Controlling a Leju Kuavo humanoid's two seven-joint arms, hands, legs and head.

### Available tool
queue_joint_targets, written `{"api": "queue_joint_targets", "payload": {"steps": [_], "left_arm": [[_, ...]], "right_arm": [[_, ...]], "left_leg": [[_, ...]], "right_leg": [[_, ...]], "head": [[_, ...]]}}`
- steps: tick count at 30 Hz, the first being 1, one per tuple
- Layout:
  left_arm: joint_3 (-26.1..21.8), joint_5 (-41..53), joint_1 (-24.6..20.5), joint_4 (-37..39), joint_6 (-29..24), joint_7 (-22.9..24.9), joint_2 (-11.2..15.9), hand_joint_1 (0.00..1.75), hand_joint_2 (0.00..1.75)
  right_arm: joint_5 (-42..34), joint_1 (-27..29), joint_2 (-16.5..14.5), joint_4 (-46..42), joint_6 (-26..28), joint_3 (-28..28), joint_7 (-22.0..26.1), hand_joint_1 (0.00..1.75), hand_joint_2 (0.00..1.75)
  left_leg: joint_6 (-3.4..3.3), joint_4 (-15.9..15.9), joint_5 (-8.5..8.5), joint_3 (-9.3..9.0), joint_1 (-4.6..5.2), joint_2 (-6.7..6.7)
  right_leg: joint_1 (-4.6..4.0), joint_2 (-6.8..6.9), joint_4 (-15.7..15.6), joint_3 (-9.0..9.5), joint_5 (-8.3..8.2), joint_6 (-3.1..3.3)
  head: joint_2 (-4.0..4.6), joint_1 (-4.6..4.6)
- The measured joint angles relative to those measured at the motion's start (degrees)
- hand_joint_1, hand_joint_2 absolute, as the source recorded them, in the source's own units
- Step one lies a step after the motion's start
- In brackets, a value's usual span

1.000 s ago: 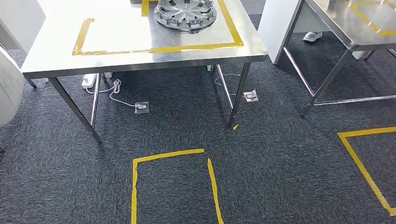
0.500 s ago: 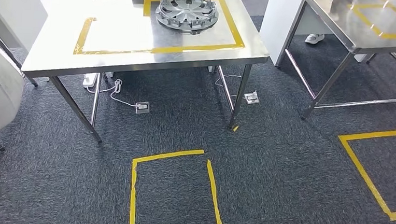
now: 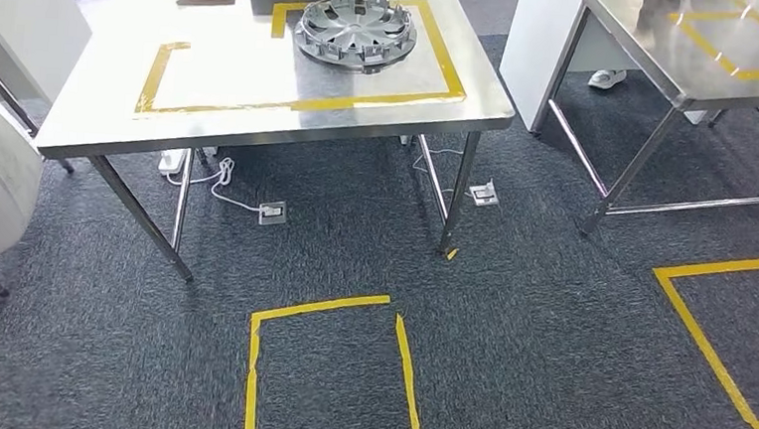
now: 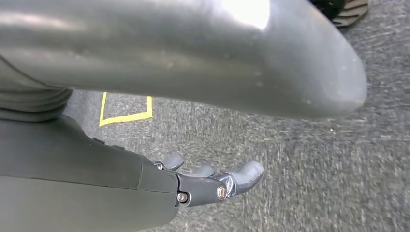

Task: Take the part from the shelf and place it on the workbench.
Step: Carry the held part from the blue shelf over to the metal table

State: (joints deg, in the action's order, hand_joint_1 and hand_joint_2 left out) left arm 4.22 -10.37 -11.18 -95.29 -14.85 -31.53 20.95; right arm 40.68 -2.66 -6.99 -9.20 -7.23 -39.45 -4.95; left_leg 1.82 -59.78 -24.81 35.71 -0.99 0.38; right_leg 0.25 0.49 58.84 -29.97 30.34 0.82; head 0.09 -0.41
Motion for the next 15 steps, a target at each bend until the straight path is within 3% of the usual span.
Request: {"api": "queue_joint_targets", "payload": {"steps": [3, 5, 8, 9, 10, 11, 13, 15], "left_arm": [[-0.01, -0.01, 0.11, -0.16, -0.01, -0.01, 0.05, 1.75, 1.75], [-0.02, -0.01, 0.07, -0.37, -0.01, -0.02, 0.07, 1.75, 1.75], [-0.01, -0.01, 0.1, -0.51, -0.01, -0.02, 0.04, 1.75, 1.75], [-0.01, -0.01, 0.14, -0.51, -0.01, -0.01, 0.03, 1.75, 1.75], [0.0, -0.01, 0.16, -0.51, -0.01, -0.01, 0.02, 1.75, 1.75], [-0.01, -0.01, 0.17, -0.52, -0.02, -0.01, 0.01, 1.75, 1.75], [-0.02, -0.01, 0.17, -0.54, -0.05, -0.01, 0.01, 1.75, 1.75], [-0.03, -0.01, 0.13, -0.55, -0.08, 0.03, 0.02, 1.75, 1.75]], "right_arm": [[0.01, -0.04, 0.01, 0.0, 0.0, 0.0, 0.01, 0.0, 0.0], [0.02, -0.09, 0.01, 0.0, -0.01, 0.0, 0.02, 0.0, 0.0], [0.02, -0.11, 0.0, 0.0, -0.01, 0.01, 0.02, 0.0, 0.0], [0.03, -0.05, 0.0, 0.0, -0.01, 0.01, 0.01, 0.0, 0.0], [0.04, 0.02, 0.0, 0.0, -0.01, 0.0, 0.01, 0.0, 0.0], [0.06, 0.09, 0.01, 0.0, -0.01, 0.0, 0.01, 0.0, 0.0], [0.09, 0.15, 0.02, 0.0, -0.01, 0.0, 0.01, 0.0, 0.0], [0.12, 0.08, 0.02, 0.0, -0.02, 0.01, 0.01, 0.0, 0.0]], "left_leg": [[-0.91, 0.5, -0.67, -0.39, 0.0, -0.41], [-1.65, 0.88, -0.92, -1.0, -0.33, -0.54], [-2.23, 0.93, -1.44, -1.51, -0.3, -0.61], [-2.24, 0.89, -1.66, -1.68, -0.27, -0.73], [-2.19, 0.84, -1.91, -1.92, -0.26, -0.88], [-2.07, 0.79, -2.19, -2.26, -0.27, -1.04], [-1.67, 0.68, -2.84, -3.0, -0.22, -1.26], [-1.06, 0.6, -3.34, -3.33, -0.04, -1.42]], "right_leg": [[-0.02, 0.25, -0.17, 0.32, 0.5, -0.97], [-0.01, 0.11, 2.66, -0.81, 2.07, -1.52], [0.2, -0.13, 13.8, -7.5, 5.89, -1.93], [0.23, -0.13, 16.21, -9.47, 5.88, -1.98], [0.24, -0.14, 16.59, -10.49, 4.73, -1.96], [0.24, -0.14, 14.46, -10.19, 2.48, -1.87], [0.18, -0.27, 6.55, -7.41, -2.53, -1.48], [0.0, -0.44, 1.37, -5.27, -4.31, -1.08]], "head": [[0.0, -0.01], [0.0, -0.11], [0.0, -0.2], [0.0, -0.19], [0.0, -0.2], [0.0, -0.21], [0.0, -0.21], [0.0, -0.18]]}}
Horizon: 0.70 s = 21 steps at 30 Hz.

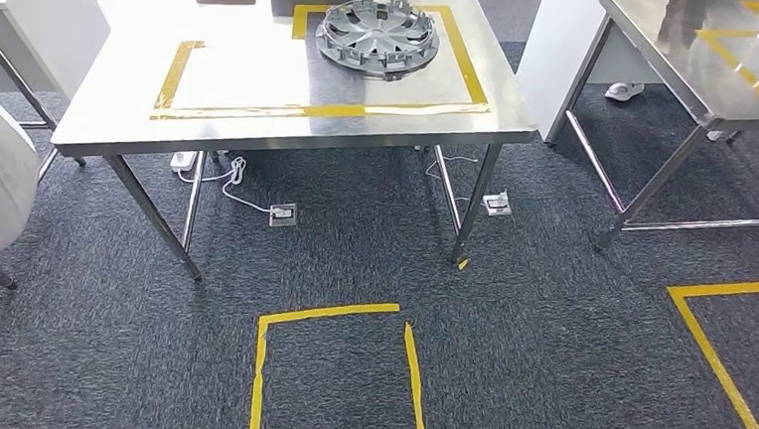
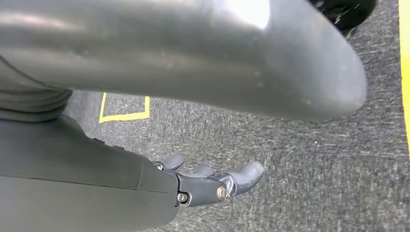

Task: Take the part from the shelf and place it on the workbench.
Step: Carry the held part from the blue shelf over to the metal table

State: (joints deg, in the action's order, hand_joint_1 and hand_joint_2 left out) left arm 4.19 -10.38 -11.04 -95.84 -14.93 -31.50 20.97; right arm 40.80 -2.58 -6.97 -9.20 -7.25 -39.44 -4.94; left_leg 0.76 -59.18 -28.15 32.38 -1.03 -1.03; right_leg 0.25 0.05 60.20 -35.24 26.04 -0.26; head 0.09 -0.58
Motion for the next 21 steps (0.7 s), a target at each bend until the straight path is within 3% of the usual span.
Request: {"api": "queue_joint_targets", "payload": {"steps": [3, 5, 8, 10, 12, 14, 15, 17, 21], "left_arm": [[-0.09, -0.02, 0.01, -0.05, 0.0, 0.09, 0.04, 1.75, 1.75], [-0.27, -0.05, -0.04, -0.13, 0.0, 0.11, 0.11, 1.75, 1.75], [-0.45, -0.1, 0.02, -0.13, 0.0, 0.13, 0.21, 1.75, 1.75], [-0.45, -0.19, 0.2, -0.09, 0.0, 0.16, 0.22, 1.75, 1.75], [-0.45, -0.25, 0.19, -0.09, 0.01, 0.18, 0.23, 1.75, 1.75], [-0.45, -0.26, 0.11, -0.13, 0.02, 0.18, 0.23, 1.75, 1.75], [-0.45, -0.26, 0.05, -0.17, 0.03, 0.2, 0.23, 1.75, 1.75], [-0.45, -0.28, -0.02, -0.25, 0.05, 0.27, 0.23, 1.75, 1.75], [-0.47, -0.34, -0.16, -0.54, 0.07, 0.31, 0.3, 1.75, 1.75]], "right_arm": [[0.01, -0.06, -0.04, 0.0, -0.04, 0.0, 0.0, 0.0, 0.0], [0.01, -0.05, -0.1, 0.0, -0.05, -0.01, 0.03, 0.0, 0.0], [0.01, -0.06, -0.11, 0.0, -0.01, -0.01, 0.05, 0.0, 0.0], [0.01, -0.02, -0.11, 0.0, 0.01, -0.01, 0.02, 0.0, 0.0], [0.01, 0.07, -0.13, 0.0, 0.01, -0.01, -0.01, 0.0, 0.0], [0.01, 0.11, -0.17, 0.0, -0.01, -0.01, -0.03, 0.0, 0.0], [0.01, 0.07, -0.19, 0.0, -0.02, -0.01, -0.05, 0.0, 0.0], [0.0, -0.01, -0.2, 0.0, -0.03, -0.01, -0.1, 0.0, 0.0], [0.0, -0.15, -0.16, 0.0, -0.04, -0.01, 0.1, 0.0, 0.0]], "left_leg": [[1.08, 0.36, -0.25, -0.22, -0.04, -0.05], [1.63, -1.37, -1.27, 0.46, -0.16, 0.19], [2.12, -11.77, -5.29, 6.04, -0.21, 0.5], [2.23, -16.43, -5.86, 9.17, -0.22, 0.53], [2.15, -14.2, -2.95, 8.89, -0.22, 0.6], [1.9, -6.97, 1.54, 6.01, -0.2, 0.87], [1.67, -3.45, 2.87, 4.43, -0.08, 1.02], [0.96, -0.44, 3.06, 2.94, 0.16, 1.13], [-0.71, -0.06, 2.34, 2.3, 0.02, 0.81]], "right_leg": [[-0.07, -0.03, -1.03, 0.56, 0.38, 0.79], [0.14, 0.04, -1.57, 1.25, 0.39, 1.52], [0.16, 0.11, -1.78, 2.21, 0.96, 2.23], [0.1, 0.11, -1.74, 2.71, 1.44, 2.32], [0.11, 0.08, -1.7, 3.38, 1.96, 2.2], [0.13, 0.06, -1.63, 4.25, 2.7, 1.89], [0.04, 0.02, -1.49, 4.54, 3.12, 1.6], [-0.15, -0.01, -1.43, 4.71, 3.66, 0.99], [-0.17, 0.15, -0.03, 4.43, 5.04, -0.36]], "head": [[0.0, 0.01], [0.0, 0.19], [0.0, 0.4], [0.0, 0.38], [0.0, 0.38], [0.0, 0.37], [0.0, 0.39], [0.0, 0.38], [0.0, 0.3]]}}
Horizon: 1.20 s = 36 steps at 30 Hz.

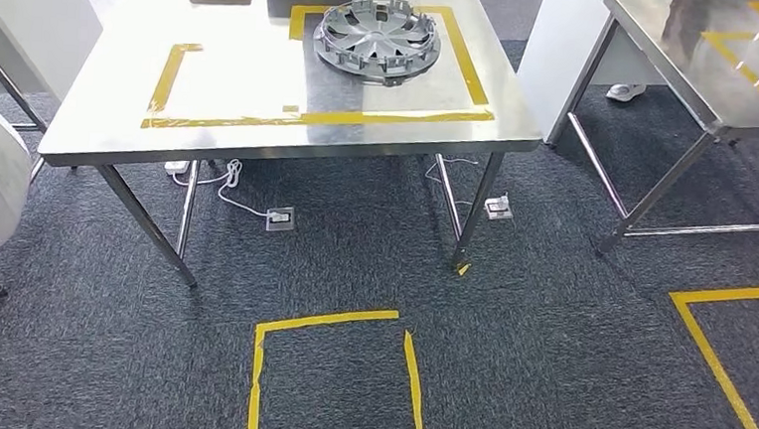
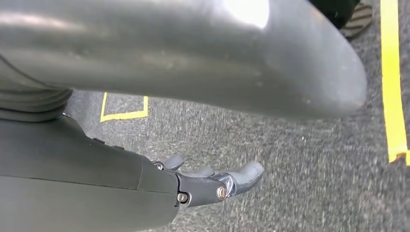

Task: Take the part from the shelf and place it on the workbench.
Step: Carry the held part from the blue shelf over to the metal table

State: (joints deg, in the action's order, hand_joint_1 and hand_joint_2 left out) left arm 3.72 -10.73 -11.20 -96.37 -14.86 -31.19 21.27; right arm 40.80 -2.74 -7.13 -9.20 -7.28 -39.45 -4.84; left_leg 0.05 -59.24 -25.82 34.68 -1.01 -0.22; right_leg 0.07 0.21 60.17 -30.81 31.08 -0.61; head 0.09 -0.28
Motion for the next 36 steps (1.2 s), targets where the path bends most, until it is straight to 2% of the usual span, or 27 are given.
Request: {"api": "queue_joint_targets", "payload": {"steps": [2, 3, 4, 5, 6, 7, 8, 9, 10, 11, 14, 16, 17, 19, 20, 21, 22, 23, 24, 25, 26, 30, 31, 32, 34, 35, 36], "left_arm": [[0.0, 0.0, -0.13, -0.17, 0.01, -0.03, 0.01, 1.75, 1.75], [0.01, -0.01, -0.16, -0.19, 0.01, -0.02, -0.01, 1.75, 1.75], [0.02, 0.0, -0.13, -0.2, 0.02, -0.02, -0.03, 1.75, 1.75], [0.03, 0.01, -0.1, -0.19, 0.02, -0.02, -0.04, 1.75, 1.75], [0.04, 0.01, -0.08, -0.19, 0.02, -0.02, -0.06, 1.75, 1.75], [0.04, 0.02, -0.06, -0.2, 0.02, -0.02, -0.07, 1.75, 1.75], [0.04, 0.02, -0.06, -0.2, 0.02, -0.02, -0.07, 1.75, 1.75], [0.04, 0.02, -0.09, -0.2, 0.02, -0.03, -0.07, 1.75, 1.75], [0.04, 0.02, -0.11, -0.2, 0.02, -0.03, -0.07, 1.75, 1.75], [0.04, 0.02, -0.14, -0.2, 0.02, -0.03, -0.07, 1.75, 1.75], [0.03, 0.01, -0.17, -0.25, 0.02, -0.01, -0.02, 1.75, 1.75], [0.02, 0.01, -0.29, -0.28, 0.02, -0.03, 0.09, 1.75, 1.75], [0.02, 0.01, -0.33, -0.27, 0.02, -0.03, 0.14, 1.75, 1.75], [0.02, 0.01, -0.29, -0.13, 0.02, -0.01, 0.17, 1.75, 1.75], [0.02, 0.01, -0.21, -0.03, 0.02, 0.01, 0.17, 1.75, 1.75], [0.02, 0.01, -0.15, 0.06, 0.02, 0.02, 0.17, 1.75, 1.75], [0.02, 0.01, -0.15, 0.1, 0.02, 0.02, 0.19, 1.75, 1.75], [0.02, 0.01, -0.15, 0.12, 0.02, 0.02, 0.2, 1.75, 1.75], [0.02, 0.01, -0.16, 0.13, 0.02, 0.01, 0.21, 1.75, 1.75], [0.02, 0.01, -0.16, 0.11, 0.02, 0.01, 0.23, 1.75, 1.75], [0.01, 0.01, -0.12, 0.09, 0.02, 0.02, 0.23, 1.75, 1.75], [-0.01, -0.01, 0.08, -0.11, 0.02, 0.03, 0.22, 1.75, 1.75], [-0.01, -0.01, 0.07, -0.22, 0.02, 0.02, 0.21, 1.75, 1.75], [-0.01, -0.01, 0.08, -0.33, 0.02, 0.01, 0.19, 1.75, 1.75], [-0.01, -0.01, 0.12, -0.39, 0.02, -0.01, 0.13, 1.75, 1.75], [-0.01, -0.01, 0.18, -0.39, 0.02, 0.0, 0.09, 1.75, 1.75], [-0.01, -0.01, 0.24, -0.39, 0.02, 0.0, 0.06, 1.75, 1.75]], "right_arm": [[-0.01, -0.06, 0.01, 0.0, -0.04, 0.0, 0.13, 0.0, 0.0], [-0.01, -0.04, 0.01, 0.0, -0.07, 0.0, 0.16, 0.0, 0.0], [-0.01, 0.01, 0.01, 0.0, -0.08, 0.0, 0.18, 0.0, 0.0], [-0.01, 0.09, 0.01, 0.0, -0.08, 0.0, 0.18, 0.0, 0.0], [-0.01, 0.18, 0.02, 0.0, -0.08, 0.0, 0.19, 0.0, 0.0], [-0.01, 0.24, 0.03, 0.0, -0.08, 0.0, 0.2, 0.0, 0.0], [0.0, 0.27, 0.05, 0.0, -0.08, 0.0, 0.21, 0.0, 0.0], [0.01, 0.27, 0.08, 0.0, -0.08, 0.0, 0.23, 0.0, 0.0], [0.0, 0.24, 0.1, 0.0, -0.08, 0.0, 0.23, 0.0, 0.0], [0.0, 0.2, 0.11, 0.0, -0.08, 0.0, 0.23, 0.0, 0.0], [0.01, 0.16, 0.1, 0.0, -0.08, 0.0, 0.25, 0.0, 0.0], [0.01, 0.18, 0.08, 0.0, -0.04, 0.0, 0.26, 0.0, 0.0], [0.01, 0.19, 0.08, 0.0, -0.02, -0.01, 0.26, 0.0, 0.0], [0.01, 0.16, 0.08, 0.0, 0.03, -0.01, 0.26, 0.0, 0.0], [0.02, 0.19, 0.08, 0.0, 0.03, -0.01, 0.26, 0.0, 0.0], [0.02, 0.24, 0.07, 0.0, 0.03, -0.01, 0.25, 0.0, 0.0], [0.04, 0.3, 0.07, 0.0, 0.03, -0.01, 0.25, 0.0, 0.0], [0.09, 0.35, 0.05, 0.0, 0.03, -0.02, 0.26, 0.0, 0.0], [0.15, 0.35, 0.04, 0.0, 0.03, -0.02, 0.28, 0.0, 0.0], [0.24, 0.32, 0.03, 0.0, 0.03, -0.02, 0.3, 0.0, 0.0], [0.32, 0.27, 0.02, 0.0, 0.03, -0.01, 0.32, 0.0, 0.0], [0.43, 0.1, 0.07, 0.0, 0.01, 0.0, 0.32, 0.0, 0.0], [0.44, 0.05, 0.08, 0.0, 0.01, 0.0, 0.32, 0.0, 0.0], [0.45, 0.0, 0.09, 0.0, 0.01, 0.0, 0.31, 0.0, 0.0], [0.45, -0.03, 0.07, 0.0, 0.01, 0.0, 0.25, 0.0, 0.0], [0.45, 0.0, 0.07, 0.0, 0.02, 0.0, 0.21, 0.0, 0.0], [0.44, 0.07, 0.07, 0.0, 0.03, 0.0, 0.16, 0.0, 0.0]], "left_leg": [[-0.61, 0.13, -0.37, -0.5, -0.08, 0.03], [-0.77, 0.12, -0.58, -0.62, -0.05, 0.04], [-0.83, 0.1, -0.81, -0.78, 0.0, -0.01], [-0.82, 0.09, -1.06, -1.01, 0.04, -0.08], [-0.76, 0.07, -1.34, -1.35, 0.05, -0.18], [-0.65, 0.06, -1.67, -1.8, 0.06, -0.26], [-0.49, 0.06, -2.03, -2.22, 0.05, -0.32], [-0.23, 0.01, -2.42, -2.59, 0.14, -0.37], [0.06, 0.0, -2.73, -2.81, 0.22, -0.39], [0.38, 0.05, -2.93, -2.91, 0.29, -0.41], [1.39, 0.39, -3.25, -3.3, 0.29, -0.36], [1.95, -1.97, -4.51, -2.37, 0.22, -0.19], [2.12, -4.85, -5.71, -0.87, 0.14, -0.11], [2.48, -12.65, -8.25, 3.78, 0.08, -0.08], [2.59, -15.04, -8.3, 5.54, 0.06, -0.08], [2.65, -15.47, -7.19, 6.42, 0.04, -0.07], [2.65, -13.55, -5.05, 6.08, 0.02, -0.05], [2.62, -9.72, -2.27, 4.73, -0.01, 0.02], [2.52, -5.84, -0.3, 3.16, 0.04, 0.12], [2.23, -2.72, 0.78, 1.75, 0.1, 0.18], [1.86, -0.7, 1.12, 0.83, 0.17, 0.22], [0.16, 0.02, -0.01, 0.08, 0.13, -0.04], [-0.21, 0.11, -0.19, -0.22, 0.02, -0.05], [-0.52, 0.19, -0.41, -0.53, -0.06, -0.01], [-0.83, 0.16, -0.96, -0.91, -0.01, 0.01], [-0.85, 0.13, -1.27, -1.15, 0.02, -0.03], [-0.8, 0.11, -1.62, -1.52, 0.04, -0.1]], "right_leg": [[0.15, -0.07, 6.29, -3.31, 2.6, -0.51], [0.19, -0.08, 10.48, -5.9, 3.96, -0.65], [0.23, -0.09, 13.92, -8.33, 4.62, -0.72], [0.24, -0.09, 15.45, -9.89, 4.1, -0.71], [0.23, -0.09, 14.83, -10.37, 2.45, -0.61], [0.21, -0.1, 11.94, -9.68, -0.12, -0.41], [0.15, -0.12, 7.7, -8.26, -2.87, -0.09], [0.01, -0.14, 3.76, -6.72, -4.64, 0.24], [-0.14, -0.16, 0.86, -5.52, -5.67, 0.51], [-0.27, -0.18, -0.63, -4.89, -5.8, 0.76], [-0.19, -0.23, -1.23, -4.3, -5.33, 1.51], [0.13, -0.21, -1.86, -3.41, -5.22, 2.24], [0.21, -0.19, -2.02, -2.99, -5.06, 2.51], [0.21, -0.18, -2.04, -2.29, -4.44, 2.82], [0.2, -0.2, -2.03, -1.9, -4.1, 2.83], [0.21, -0.21, -2.02, -1.43, -3.71, 2.78], [0.24, -0.23, -1.99, -0.9, -3.31, 2.67], [0.28, -0.25, -1.96, -0.33, -2.85, 2.5], [0.2, -0.26, -1.87, 0.08, -2.35, 2.23], [0.11, -0.3, -1.76, 0.31, -1.9, 1.92], [-0.01, -0.32, -1.72, 0.41, -1.53, 1.6], [-0.06, -0.19, -1.08, 0.56, -0.42, 0.35], [-0.02, -0.18, 0.66, -0.16, 0.41, 0.02], [0.07, -0.19, 3.67, -1.71, 1.67, -0.27], [0.15, -0.21, 11.71, -6.79, 4.33, -0.61], [0.18, -0.21, 14.57, -9.01, 4.68, -0.65], [0.18, -0.21, 15.31, -10.25, 3.75, -0.6]], "head": [[0.0, -0.13], [0.0, -0.17], [0.0, -0.18], [0.0, -0.19], [0.0, -0.19], [0.0, -0.2], [0.0, -0.2], [0.0, -0.2], [0.0, -0.2], [0.0, -0.19], [0.0, -0.15], [0.0, 0.05], [0.0, 0.15], [0.0, 0.2], [0.0, 0.21], [0.0, 0.2], [0.0, 0.2], [0.0, 0.21], [0.0, 0.2], [0.0, 0.2], [0.0, 0.17], [0.0, -0.02], [0.0, -0.05], [0.0, -0.09], [0.0, -0.16], [0.0, -0.15], [0.0, -0.16]]}}
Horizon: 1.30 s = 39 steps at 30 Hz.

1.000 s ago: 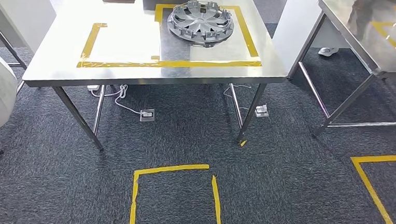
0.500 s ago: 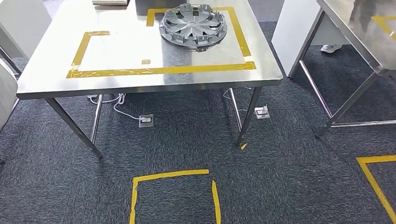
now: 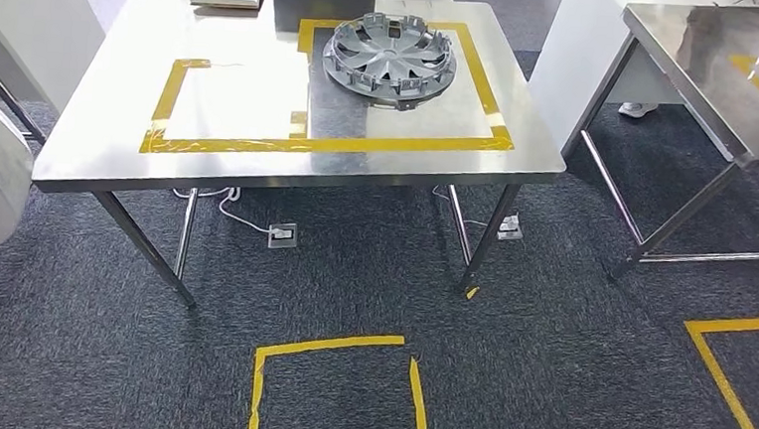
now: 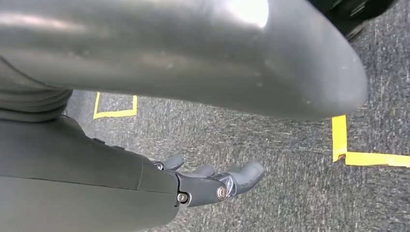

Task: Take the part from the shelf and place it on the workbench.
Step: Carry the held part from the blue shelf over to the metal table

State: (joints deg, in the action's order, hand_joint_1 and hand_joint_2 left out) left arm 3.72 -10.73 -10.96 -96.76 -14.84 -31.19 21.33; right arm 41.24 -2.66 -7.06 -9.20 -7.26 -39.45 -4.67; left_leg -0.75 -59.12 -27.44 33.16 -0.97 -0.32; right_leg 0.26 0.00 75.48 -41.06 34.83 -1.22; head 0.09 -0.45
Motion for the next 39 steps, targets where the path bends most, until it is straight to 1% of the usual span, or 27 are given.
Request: {"api": "queue_joint_targets", "payload": {"steps": [1, 3, 4, 5, 7, 9, 10, 11, 13, 14, 15, 16, 18, 19, 20, 23, 25, 27, 29, 30, 31, 32, 33, 34, 35, 36, 39], "left_arm": [[0.0, 0.0, 0.04, 0.0, 0.0, 0.0, -0.03, 1.75, 1.75], [0.0, 0.0, 0.06, -0.01, -0.02, -0.01, -0.09, 1.75, 1.75], [0.0, 0.0, 0.04, -0.01, -0.04, -0.01, -0.11, 1.75, 1.75], [0.0, 0.0, 0.03, -0.02, -0.05, -0.01, -0.14, 1.75, 1.75], [0.0, 0.0, 0.01, -0.05, -0.07, 0.01, -0.16, 1.75, 1.75], [0.0, 0.01, 0.03, -0.22, -0.08, 0.05, -0.16, 1.75, 1.75], [0.0, 0.03, -0.03, -0.32, -0.09, 0.07, -0.15, 1.75, 1.75], [-0.01, 0.05, -0.1, -0.39, -0.09, 0.1, -0.15, 1.75, 1.75], [-0.02, 0.12, -0.11, -0.39, -0.1, 0.29, -0.17, 1.75, 1.75], [-0.02, 0.16, -0.02, -0.35, -0.1, 0.42, -0.2, 1.75, 1.75], [-0.02, 0.22, 0.07, -0.32, -0.11, 0.54, -0.22, 1.75, 1.75], [-0.02, 0.29, 0.09, -0.3, -0.11, 0.61, -0.23, 1.75, 1.75], [-0.02, 0.44, 0.03, -0.3, -0.1, 0.67, -0.23, 1.75, 1.75], [-0.02, 0.48, -0.03, -0.3, -0.1, 0.68, -0.23, 1.75, 1.75], [-0.03, 0.5, -0.07, -0.3, -0.1, 0.73, -0.22, 1.75, 1.75], [-0.08, 0.54, -0.13, -0.33, -0.08, 0.94, -0.2, 1.75, 1.75], [-0.13, 0.55, -0.2, -0.39, -0.03, 1.01, -0.16, 1.75, 1.75], [-0.17, 0.55, -0.34, -0.44, 0.06, 1.03, -0.15, 1.75, 1.75], [-0.17, 0.55, -0.39, -0.38, 0.18, 1.05, -0.15, 1.75, 1.75], [-0.17, 0.55, -0.39, -0.34, 0.24, 1.07, -0.15, 1.75, 1.75], [-0.17, 0.55, -0.39, -0.3, 0.27, 1.09, -0.15, 1.75, 1.75], [-0.17, 0.55, -0.4, -0.26, 0.29, 1.11, -0.16, 1.75, 1.75], [-0.17, 0.55, -0.42, -0.23, 0.3, 1.14, -0.17, 1.75, 1.75], [-0.17, 0.55, -0.47, -0.2, 0.31, 1.14, -0.21, 1.75, 1.75], [-0.17, 0.55, -0.56, -0.17, 0.31, 1.16, -0.25, 1.75, 1.75], [-0.16, 0.56, -0.65, -0.15, 0.31, 1.19, -0.31, 1.75, 1.75], [-0.15, 0.62, -0.85, -0.16, 0.31, 1.22, -0.42, 1.75, 1.75]], "right_arm": [[-0.01, 0.06, 0.0, 0.0, 0.02, 0.0, -0.04, 0.0, 0.0], [-0.04, 0.14, 0.01, 0.0, 0.05, 0.0, -0.04, 0.0, 0.0], [-0.06, 0.13, 0.01, 0.0, 0.06, 0.0, -0.03, 0.0, 0.0], [-0.08, 0.08, 0.01, 0.0, 0.07, 0.0, -0.03, 0.0, 0.0], [-0.09, -0.01, -0.01, 0.0, 0.07, 0.0, -0.02, 0.0, 0.0], [-0.12, -0.02, -0.08, 0.0, 0.07, -0.01, 0.03, 0.0, 0.0], [-0.15, 0.0, -0.1, 0.0, 0.07, -0.01, 0.08, 0.0, 0.0], [-0.19, 0.0, -0.13, 0.0, 0.08, -0.02, 0.13, 0.0, 0.0], [-0.25, -0.02, -0.13, 0.0, 0.08, -0.02, 0.18, 0.0, 0.0], [-0.26, -0.01, -0.13, 0.0, 0.07, -0.03, 0.18, 0.0, 0.0], [-0.26, 0.04, -0.13, 0.0, 0.06, -0.03, 0.16, 0.0, 0.0], [-0.26, 0.11, -0.14, 0.0, 0.05, -0.04, 0.16, 0.0, 0.0], [-0.26, 0.22, -0.15, 0.0, 0.0, -0.04, 0.16, 0.0, 0.0], [-0.26, 0.21, -0.15, 0.0, -0.02, -0.05, 0.17, 0.0, 0.0], [-0.26, 0.15, -0.15, 0.0, -0.04, -0.05, 0.16, 0.0, 0.0], [-0.26, -0.02, -0.15, 0.0, -0.03, -0.13, 0.13, 0.0, 0.0], [-0.26, -0.11, -0.14, 0.0, -0.02, -0.21, 0.14, 0.0, 0.0], [-0.26, -0.2, -0.13, 0.0, -0.02, -0.27, 0.14, 0.0, 0.0], [-0.26, -0.19, -0.13, 0.0, -0.02, -0.31, 0.11, 0.0, 0.0], [-0.26, -0.13, -0.13, 0.0, -0.02, -0.32, 0.09, 0.0, 0.0], [-0.26, -0.07, -0.13, 0.0, -0.02, -0.33, 0.08, 0.0, 0.0], [-0.27, -0.01, -0.13, 0.0, -0.02, -0.35, 0.08, 0.0, 0.0], [-0.27, 0.02, -0.12, 0.0, -0.02, -0.36, 0.08, 0.0, 0.0], [-0.28, 0.07, -0.11, 0.0, -0.02, -0.38, 0.07, 0.0, 0.0], [-0.28, 0.06, -0.1, 0.0, -0.02, -0.39, 0.04, 0.0, 0.0], [-0.3, 0.03, -0.1, 0.0, -0.02, -0.4, -0.01, 0.0, 0.0], [-0.39, -0.01, -0.12, 0.0, 0.01, -0.42, -0.08, 0.0, 0.0]], "left_leg": [[0.1, -0.01, -0.39, -0.52, 0.01, -0.09], [0.41, 0.0, -1.26, -1.64, 0.03, -0.19], [0.67, -0.04, -1.68, -1.96, 0.11, -0.23], [0.94, -0.01, -1.98, -2.11, 0.19, -0.25], [1.64, 0.29, -2.32, -2.24, 0.27, -0.28], [2.33, 0.4, -2.74, -2.66, 0.19, -0.21], [2.63, -0.71, -3.42, -2.33, 0.15, -0.14], [2.88, -3.13, -4.51, -1.23, 0.11, -0.07], [3.27, -10.77, -7.22, 3.13, 0.01, 0.0], [3.42, -14.02, -7.83, 5.38, -0.03, 0.01], [3.51, -15.52, -7.3, 6.86, -0.05, 0.01], [3.53, -14.63, -5.47, 7.17, -0.05, 0.02], [3.41, -7.64, 0.09, 5.15, -0.08, 0.13], [3.27, -3.97, 1.92, 3.62, 0.01, 0.2], [2.95, -1.52, 2.69, 2.53, 0.1, 0.25], [1.69, -0.19, 1.74, 1.75, 0.24, 0.08], [0.88, 0.04, 1.36, 1.36, 0.06, 0.01], [0.27, 0.21, 0.91, 0.82, -0.07, 0.09], [0.09, 0.18, 0.31, 0.39, -0.03, 0.15], [0.11, 0.16, -0.04, 0.06, -0.01, 0.13], [0.18, 0.15, -0.46, -0.46, 0.0, 0.08], [0.28, 0.14, -0.93, -1.14, 0.0, 0.04], [0.41, 0.14, -1.42, -1.81, -0.01, 0.02], [0.62, 0.14, -1.92, -2.3, 0.07, 0.01], [0.88, 0.11, -2.32, -2.63, 0.16, -0.04], [1.18, 0.13, -2.58, -2.73, 0.25, -0.07], [2.26, 0.6, -2.99, -3.2, 0.22, -0.07]], "right_leg": [[-0.01, 0.0, -1.65, -0.01, -2.17, 0.14], [-0.1, -0.01, -9.49, 2.59, -7.61, 0.69], [-0.22, -0.01, -13.02, 4.03, -9.16, 0.98], [-0.34, -0.03, -15.21, 4.93, -9.78, 1.23], [-0.53, -0.07, -16.27, 5.45, -9.27, 1.69], [-0.29, -0.11, -16.81, 6.1, -9.11, 2.36], [-0.15, -0.1, -17.16, 6.64, -8.99, 2.74], [0.0, -0.09, -17.42, 7.21, -8.8, 3.07], [0.0, -0.08, -17.51, 8.05, -8.12, 3.49], [-0.01, -0.11, -17.49, 8.46, -7.73, 3.54], [-0.02, -0.14, -17.48, 8.93, -7.31, 3.53], [-0.01, -0.17, -17.46, 9.53, -6.86, 3.45], [0.03, -0.22, -17.45, 10.79, -5.83, 3.15], [-0.06, -0.27, -17.34, 11.21, -5.28, 2.86], [-0.16, -0.3, -17.29, 11.41, -4.85, 2.54], [-0.31, -0.25, -17.34, 11.61, -4.1, 1.56], [-0.23, -0.18, -15.84, 11.22, -3.19, 0.89], [-0.09, -0.18, -10.26, 8.25, -0.91, 0.34], [0.02, -0.18, -2.54, 3.16, 1.44, 0.09], [0.04, -0.18, -0.2, 1.17, 1.42, 0.07], [0.04, -0.18, -0.13, 0.18, -0.08, 0.12], [0.03, -0.18, -2.57, 0.47, -2.82, 0.29], [0.0, -0.17, -6.73, 1.65, -6.04, 0.56], [-0.12, -0.18, -10.7, 3.02, -8.43, 0.87], [-0.25, -0.19, -13.82, 4.25, -9.61, 1.16], [-0.36, -0.2, -15.46, 4.91, -9.82, 1.39], [-0.36, -0.25, -16.38, 5.64, -8.99, 2.13]], "head": [[0.0, -0.01], [0.0, 0.01], [0.0, 0.01], [0.0, 0.04], [0.0, 0.04], [0.0, 0.1], [0.0, 0.22], [0.0, 0.33], [0.0, 0.48], [0.0, 0.45], [0.0, 0.45], [0.0, 0.46], [0.0, 0.48], [0.0, 0.49], [0.0, 0.46], [0.0, 0.29], [0.0, 0.21], [0.0, 0.17], [0.0, 0.15], [0.0, 0.15], [0.0, 0.14], [0.0, 0.14], [0.0, 0.14], [0.0, 0.16], [0.0, 0.18], [0.0, 0.23], [0.0, 0.25]]}}
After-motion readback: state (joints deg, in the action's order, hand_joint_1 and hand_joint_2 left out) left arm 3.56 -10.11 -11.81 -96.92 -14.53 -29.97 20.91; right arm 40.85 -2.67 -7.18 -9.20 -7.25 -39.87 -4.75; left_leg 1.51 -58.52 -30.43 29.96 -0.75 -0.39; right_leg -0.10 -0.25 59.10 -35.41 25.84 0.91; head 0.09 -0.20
